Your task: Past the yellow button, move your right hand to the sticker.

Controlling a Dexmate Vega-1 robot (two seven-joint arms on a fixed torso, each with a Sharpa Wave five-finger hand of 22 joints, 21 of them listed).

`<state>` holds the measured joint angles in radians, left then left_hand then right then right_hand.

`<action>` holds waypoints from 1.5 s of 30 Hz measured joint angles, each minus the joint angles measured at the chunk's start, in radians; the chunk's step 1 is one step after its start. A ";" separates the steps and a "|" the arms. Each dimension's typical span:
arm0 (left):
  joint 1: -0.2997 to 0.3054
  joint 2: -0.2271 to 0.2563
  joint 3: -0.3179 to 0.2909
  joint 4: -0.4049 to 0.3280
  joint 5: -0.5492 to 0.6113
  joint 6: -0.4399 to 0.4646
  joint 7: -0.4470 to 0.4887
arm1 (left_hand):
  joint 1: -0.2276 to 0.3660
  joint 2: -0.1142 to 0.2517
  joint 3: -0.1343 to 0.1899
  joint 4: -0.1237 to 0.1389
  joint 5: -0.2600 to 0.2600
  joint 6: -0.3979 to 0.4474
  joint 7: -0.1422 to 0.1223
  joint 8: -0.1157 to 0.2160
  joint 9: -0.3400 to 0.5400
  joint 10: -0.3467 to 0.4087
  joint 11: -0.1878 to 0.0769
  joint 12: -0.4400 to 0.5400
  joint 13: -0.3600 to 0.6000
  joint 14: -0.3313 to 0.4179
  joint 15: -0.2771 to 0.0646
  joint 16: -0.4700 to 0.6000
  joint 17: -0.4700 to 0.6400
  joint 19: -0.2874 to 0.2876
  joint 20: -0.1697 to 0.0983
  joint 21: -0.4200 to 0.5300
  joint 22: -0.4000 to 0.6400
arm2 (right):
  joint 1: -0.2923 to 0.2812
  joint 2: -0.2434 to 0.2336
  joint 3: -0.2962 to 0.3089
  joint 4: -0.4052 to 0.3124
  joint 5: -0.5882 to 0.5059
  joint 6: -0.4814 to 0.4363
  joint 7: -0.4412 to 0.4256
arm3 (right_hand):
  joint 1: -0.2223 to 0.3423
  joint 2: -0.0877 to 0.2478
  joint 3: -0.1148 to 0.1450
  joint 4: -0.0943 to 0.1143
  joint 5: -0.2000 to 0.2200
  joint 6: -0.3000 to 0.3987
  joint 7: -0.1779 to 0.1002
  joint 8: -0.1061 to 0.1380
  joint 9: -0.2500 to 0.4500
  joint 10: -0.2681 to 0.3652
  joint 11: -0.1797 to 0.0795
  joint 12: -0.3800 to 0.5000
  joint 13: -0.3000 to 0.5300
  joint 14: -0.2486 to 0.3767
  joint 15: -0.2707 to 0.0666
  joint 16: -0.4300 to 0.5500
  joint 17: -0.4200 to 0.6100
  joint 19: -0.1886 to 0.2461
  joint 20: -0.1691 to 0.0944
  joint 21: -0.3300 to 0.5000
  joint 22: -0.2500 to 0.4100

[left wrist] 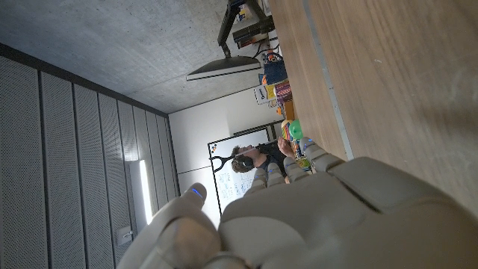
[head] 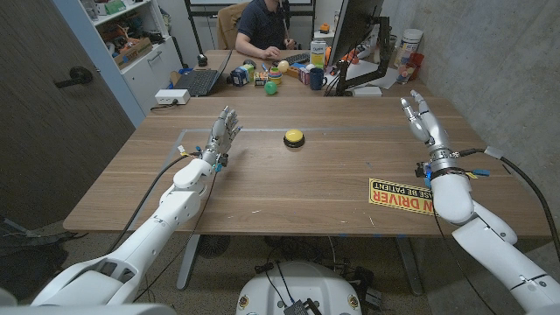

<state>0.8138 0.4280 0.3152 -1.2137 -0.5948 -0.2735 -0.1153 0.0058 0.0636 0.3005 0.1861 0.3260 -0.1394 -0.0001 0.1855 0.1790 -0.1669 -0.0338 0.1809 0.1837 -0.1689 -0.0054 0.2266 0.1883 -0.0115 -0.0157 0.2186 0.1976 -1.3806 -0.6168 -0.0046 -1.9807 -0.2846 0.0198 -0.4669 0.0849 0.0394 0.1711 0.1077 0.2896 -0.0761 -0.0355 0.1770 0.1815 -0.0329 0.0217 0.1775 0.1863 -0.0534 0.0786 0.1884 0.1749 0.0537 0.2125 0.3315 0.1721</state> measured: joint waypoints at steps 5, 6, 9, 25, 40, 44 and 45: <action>-0.004 -0.001 0.000 0.004 0.000 0.001 -0.005 | 0.000 0.000 0.000 0.000 0.000 0.000 0.000 0.000 0.000 0.000 0.000 0.000 0.000 0.000 0.000 0.000 0.000 0.000 0.000 0.000 0.000 | -0.052 0.006 0.013 -0.069 -0.106 -0.096 -0.001 | -0.003 -0.024 -0.022 -0.005 -0.005 -0.037 -0.020 0.000 0.003 -0.036 0.011 -0.003 0.002 -0.032 0.026 -0.004 0.000 -0.042 0.001 -0.035 0.003; -0.004 -0.001 0.000 0.004 0.000 0.001 -0.005 | 0.000 0.000 0.000 0.000 0.000 0.000 0.000 0.000 0.000 0.000 0.000 0.000 0.000 0.000 0.000 0.000 0.000 0.000 0.000 0.000 0.000 | -0.058 0.007 0.013 -0.076 -0.106 -0.096 -0.001 | -0.001 -0.031 -0.027 -0.007 -0.009 -0.041 -0.024 0.000 0.003 -0.045 0.009 -0.003 0.002 -0.043 0.027 -0.004 0.000 -0.055 0.001 -0.043 0.003; -0.008 -0.004 0.000 0.012 0.000 0.002 -0.012 | 0.000 0.000 -0.002 0.002 0.002 0.000 0.000 0.000 0.000 0.000 0.000 0.000 0.000 0.000 0.000 0.000 0.000 0.000 0.000 0.000 0.000 | -0.082 0.013 0.009 -0.113 -0.191 -0.184 0.010 | -0.003 -0.046 -0.041 -0.012 -0.013 -0.068 -0.040 0.000 0.003 -0.088 0.009 -0.003 0.002 -0.071 0.038 -0.004 0.000 -0.094 0.000 -0.073 0.003; -0.031 -0.019 0.004 0.055 0.001 0.002 -0.036 | 0.000 0.000 -0.004 0.004 0.008 0.000 0.000 0.000 0.000 0.000 0.000 0.000 0.000 0.000 0.000 0.000 0.000 0.000 0.000 0.000 0.000 | -0.139 0.021 -0.080 -0.217 -0.565 -0.616 0.162 | 0.082 -0.047 -0.072 -0.056 -0.035 -0.097 -0.170 0.005 0.012 -0.137 0.009 0.001 0.016 -0.120 0.102 -0.008 0.009 -0.225 0.003 -0.158 0.007; -0.029 -0.020 -0.003 0.061 0.000 -0.002 -0.047 | 0.000 0.000 -0.009 0.000 0.008 0.000 0.000 0.000 0.000 0.000 0.000 0.000 0.000 0.000 0.000 0.000 0.000 0.000 0.000 0.000 0.000 | -0.122 -0.021 -0.207 -0.231 -0.782 -0.823 0.357 | 0.190 -0.024 -0.053 -0.107 -0.027 -0.097 -0.170 0.024 0.017 -0.139 0.029 0.016 0.021 -0.120 0.127 -0.008 0.014 -0.224 0.004 -0.150 0.012; -0.026 -0.020 -0.004 0.061 -0.002 -0.002 -0.049 | 0.000 0.000 -0.009 0.000 0.008 0.000 0.000 0.000 0.000 0.000 0.000 0.000 0.000 0.000 0.000 0.000 0.000 0.000 0.000 0.000 0.000 | -0.111 -0.031 -0.231 -0.220 -0.816 -0.850 0.407 | 0.209 -0.019 -0.051 -0.118 -0.019 -0.103 -0.176 0.024 0.021 -0.141 0.031 0.016 0.024 -0.120 0.127 -0.008 0.014 -0.224 0.004 -0.150 0.012; -0.026 -0.020 -0.004 0.061 -0.002 -0.002 -0.049 | 0.000 0.000 -0.009 0.000 0.008 0.000 0.000 0.000 0.000 0.000 0.000 0.000 0.000 0.000 0.000 0.000 0.000 0.000 0.000 0.000 0.000 | -0.111 -0.031 -0.231 -0.220 -0.819 -0.854 0.415 | 0.212 -0.022 -0.049 -0.119 -0.019 -0.103 -0.176 0.024 0.021 -0.141 0.031 0.016 0.025 -0.120 0.127 -0.007 0.014 -0.224 0.004 -0.150 0.012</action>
<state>0.7879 0.4080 0.3108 -1.1528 -0.5967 -0.2756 -0.1638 0.0058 0.0636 0.2919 0.1862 0.3338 -0.1394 -0.0001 0.1855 0.1789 -0.1669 -0.0338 0.1808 0.1836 -0.1689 -0.0054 0.2266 0.1882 -0.0114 -0.0156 0.2186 0.1974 -1.4915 -0.6479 -0.2361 -2.2008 -1.1039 -0.8345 -0.0521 0.2970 0.0173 0.1221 -0.0115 0.2702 -0.1788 -0.2111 0.2013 0.2026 -0.1735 0.0522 0.1935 0.2117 -0.1732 0.2056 0.1819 0.1887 -0.1708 0.2160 0.1818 0.1841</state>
